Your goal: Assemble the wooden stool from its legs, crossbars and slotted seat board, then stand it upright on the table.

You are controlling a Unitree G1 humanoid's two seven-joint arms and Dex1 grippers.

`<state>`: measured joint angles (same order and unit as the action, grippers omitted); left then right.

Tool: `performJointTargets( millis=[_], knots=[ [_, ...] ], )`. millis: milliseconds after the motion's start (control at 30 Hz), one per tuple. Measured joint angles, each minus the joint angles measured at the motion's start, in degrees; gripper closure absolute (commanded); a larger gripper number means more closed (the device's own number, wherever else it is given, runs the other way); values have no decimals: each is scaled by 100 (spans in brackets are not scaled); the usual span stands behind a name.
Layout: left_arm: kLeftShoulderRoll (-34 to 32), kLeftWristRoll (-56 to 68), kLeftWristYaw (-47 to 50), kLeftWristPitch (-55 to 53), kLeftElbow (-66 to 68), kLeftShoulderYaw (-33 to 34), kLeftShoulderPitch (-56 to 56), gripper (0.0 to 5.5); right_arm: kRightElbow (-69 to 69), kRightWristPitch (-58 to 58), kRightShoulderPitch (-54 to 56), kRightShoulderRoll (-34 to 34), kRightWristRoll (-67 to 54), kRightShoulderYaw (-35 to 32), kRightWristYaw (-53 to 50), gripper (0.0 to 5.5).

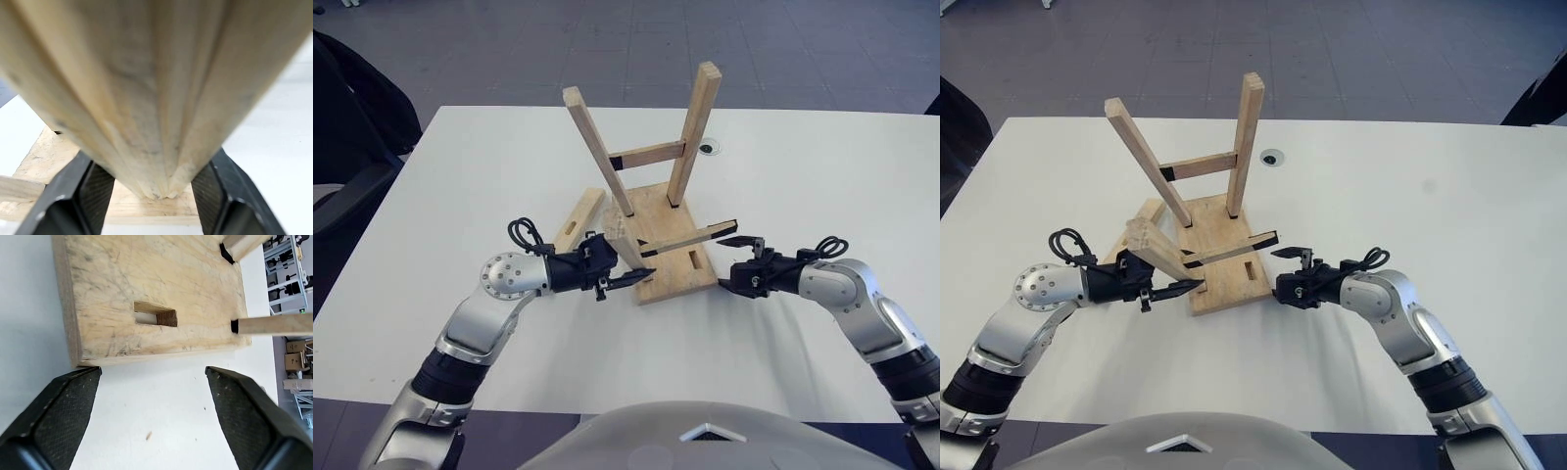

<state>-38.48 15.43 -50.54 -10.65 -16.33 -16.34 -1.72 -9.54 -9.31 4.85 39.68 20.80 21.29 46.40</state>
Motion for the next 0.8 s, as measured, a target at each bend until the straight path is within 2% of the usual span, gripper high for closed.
performJointTargets(
  millis=[233, 533, 800],
  knots=[
    [31, -4, -43, -96, -19, 30, 123, 152, -1, -50, -20, -62, -66, 42, 23, 157],
    [-265, -54, -20, -261, -163, 538, 726, 7, -120, -69, -100, -134, -78, 53, 20, 157],
    [-388, -46, -156, -92, -43, 933, 1330, 3, -119, -74, -99, -138, -75, 52, 20, 157]
  ],
)
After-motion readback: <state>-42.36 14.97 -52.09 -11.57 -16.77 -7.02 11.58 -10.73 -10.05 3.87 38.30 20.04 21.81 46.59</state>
